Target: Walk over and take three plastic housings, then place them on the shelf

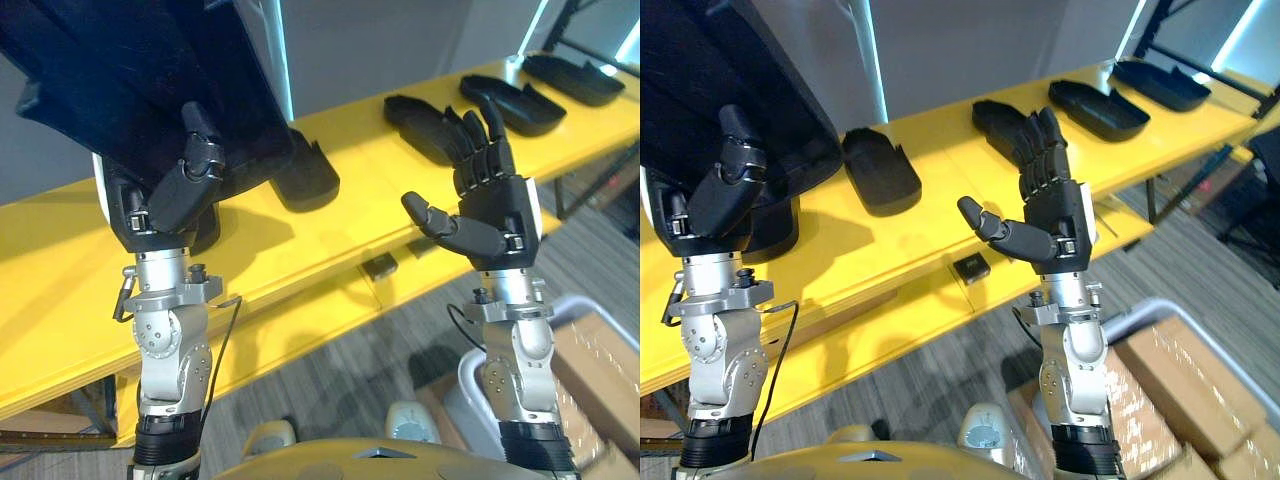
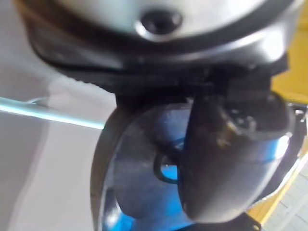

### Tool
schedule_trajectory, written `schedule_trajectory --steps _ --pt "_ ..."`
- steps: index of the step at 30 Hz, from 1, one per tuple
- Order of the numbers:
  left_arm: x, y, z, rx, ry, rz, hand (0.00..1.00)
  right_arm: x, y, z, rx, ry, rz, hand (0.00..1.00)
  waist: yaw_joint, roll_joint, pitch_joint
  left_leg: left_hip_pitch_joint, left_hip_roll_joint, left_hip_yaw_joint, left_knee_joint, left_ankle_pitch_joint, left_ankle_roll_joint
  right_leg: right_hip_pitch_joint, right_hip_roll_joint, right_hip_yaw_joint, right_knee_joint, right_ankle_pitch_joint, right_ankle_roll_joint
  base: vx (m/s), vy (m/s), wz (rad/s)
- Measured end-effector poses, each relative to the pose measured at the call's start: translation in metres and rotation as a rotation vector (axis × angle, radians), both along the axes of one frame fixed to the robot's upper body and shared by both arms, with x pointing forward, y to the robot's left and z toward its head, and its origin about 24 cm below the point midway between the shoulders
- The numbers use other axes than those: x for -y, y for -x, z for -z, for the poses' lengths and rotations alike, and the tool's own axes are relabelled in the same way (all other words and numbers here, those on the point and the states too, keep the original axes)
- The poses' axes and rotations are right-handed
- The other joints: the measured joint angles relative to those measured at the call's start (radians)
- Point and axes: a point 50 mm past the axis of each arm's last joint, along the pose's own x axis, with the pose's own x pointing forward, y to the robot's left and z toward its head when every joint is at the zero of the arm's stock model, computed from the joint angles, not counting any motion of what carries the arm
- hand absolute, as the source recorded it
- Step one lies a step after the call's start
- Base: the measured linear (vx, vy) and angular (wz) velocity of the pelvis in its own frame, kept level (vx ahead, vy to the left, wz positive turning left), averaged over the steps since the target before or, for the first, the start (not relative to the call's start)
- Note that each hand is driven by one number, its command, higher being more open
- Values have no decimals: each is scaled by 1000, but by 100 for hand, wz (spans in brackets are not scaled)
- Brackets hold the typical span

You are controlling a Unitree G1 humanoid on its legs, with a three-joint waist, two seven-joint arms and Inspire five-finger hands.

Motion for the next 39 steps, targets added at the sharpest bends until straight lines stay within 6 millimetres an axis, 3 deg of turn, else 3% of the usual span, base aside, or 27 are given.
schedule_trajectory --steps 2,3,5,9,11,14,20,24,32,35,37,38,39 --pt "2 2 11 -57 39 -8 0 3 -6 -18 72 72 -22 100 4 61 -8 -24 78 -17 12 2 -27 54 65 -61 -94 2 -12 182 -403 55" --pt "5 0 15 -94 42 11 0 7 -10 -31 115 110 -20 100 4 90 -10 -33 109 -17 -13 36 -33 86 95 -115 -141 12 -27 105 -286 73" --pt "9 0 16 -102 22 43 0 12 -13 -44 167 127 -4 100 4 98 -8 -24 117 -1 -64 95 -29 114 102 -173 -154 6 -39 79 -247 93" --pt "13 2 11 -66 16 77 0 14 -11 -56 216 106 35 100 6 98 -7 -15 109 158 -114 160 18 179 90 -293 -173 -7 -57 31 -113 81" --pt "14 6 5 -28 14 89 0 13 -6 -58 229 104 47 100 27 97 -7 -16 96 159 -159 188 15 177 84 -306 -190 -9 -52 -31 -4 44" --pt "14 8 4 -22 22 84 0 10 -2 -42 169 52 47 100 43 88 -8 -10 78 161 -194 200 17 181 71 -315 -208 -5 -45 -57 42 10" --pt "8 20 29 -151 62 63 0 12 9 -8 22 -22 64 100 29 70 -14 4 58 188 -234 222 18 180 57 -297 -243 24 -22 -13 40 -7" --pt "8 24 38 -197 91 51 0 9 8 8 -51 -50 48 100 28 72 -13 0 58 176 -230 228 18 183 59 -305 -240 25 -20 3 -13 5" --pt "13 26 43 -221 120 66 0 -11 5 19 -104 -58 -27 100 36 74 -10 -20 56 136 -231 238 27 193 57 -342 -239 10 -31 -8 -15 17" --pt "13 26 44 -226 127 68 0 -5 7 25 -132 -64 -7 100 29 62 7 -41 40 137 -178 237 73 195 17 -355 -194 -17 -28 -15 19 22" --pt "14 24 45 -230 151 85 0 2 8 24 -129 -69 18 100 23 35 41 -74 5 147 -78 229 84 196 -47 -353 -137 -48 -18 -70 76 12" --pt "16 23 47 -237 156 90 0 3 8 23 -127 -86 17 100 23 25 50 -99 2 161 -11 189 108 195 -70 -348 -120 -54 -13 -98 128 -10" --pt "17 22 52 -254 159 94 0 5 8 23 -123 -97 20 100 22 37 47 -120 38 194 64 143 130 193 -84 -332 -92 -65 -1 -92 203 -38"
